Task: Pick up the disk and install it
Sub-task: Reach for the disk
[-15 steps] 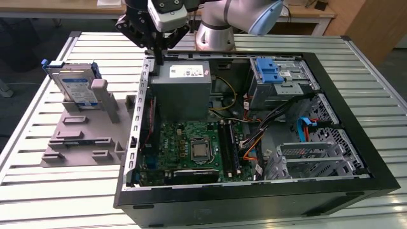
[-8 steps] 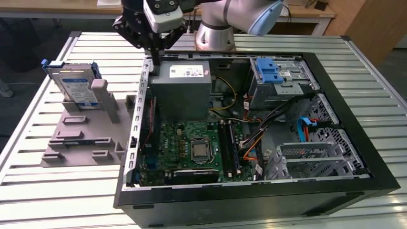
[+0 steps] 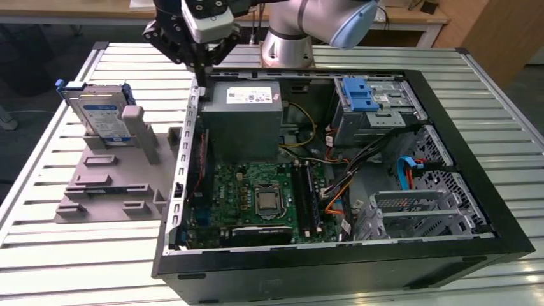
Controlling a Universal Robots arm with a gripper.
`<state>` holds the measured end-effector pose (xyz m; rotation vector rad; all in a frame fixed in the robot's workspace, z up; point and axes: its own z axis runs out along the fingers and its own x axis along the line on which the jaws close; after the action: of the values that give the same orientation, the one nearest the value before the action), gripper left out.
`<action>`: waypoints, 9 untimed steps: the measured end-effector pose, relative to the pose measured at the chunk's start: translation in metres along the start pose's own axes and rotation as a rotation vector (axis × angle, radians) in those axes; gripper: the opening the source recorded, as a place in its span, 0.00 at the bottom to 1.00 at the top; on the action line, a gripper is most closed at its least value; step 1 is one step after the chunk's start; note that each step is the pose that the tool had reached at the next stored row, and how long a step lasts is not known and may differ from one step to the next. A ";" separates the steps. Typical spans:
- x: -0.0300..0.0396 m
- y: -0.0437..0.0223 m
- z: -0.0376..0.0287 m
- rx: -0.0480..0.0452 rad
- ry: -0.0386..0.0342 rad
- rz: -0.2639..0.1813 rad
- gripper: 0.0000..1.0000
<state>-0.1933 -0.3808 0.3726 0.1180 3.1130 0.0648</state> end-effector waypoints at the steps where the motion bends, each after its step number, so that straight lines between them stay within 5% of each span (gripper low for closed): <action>1: 0.0017 0.0008 0.0002 0.0000 0.0000 0.000 0.11; 9: 0.0169 0.0097 0.0010 0.0000 0.0004 0.000 0.11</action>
<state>-0.2094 -0.3698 0.3717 0.1180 3.1134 0.0648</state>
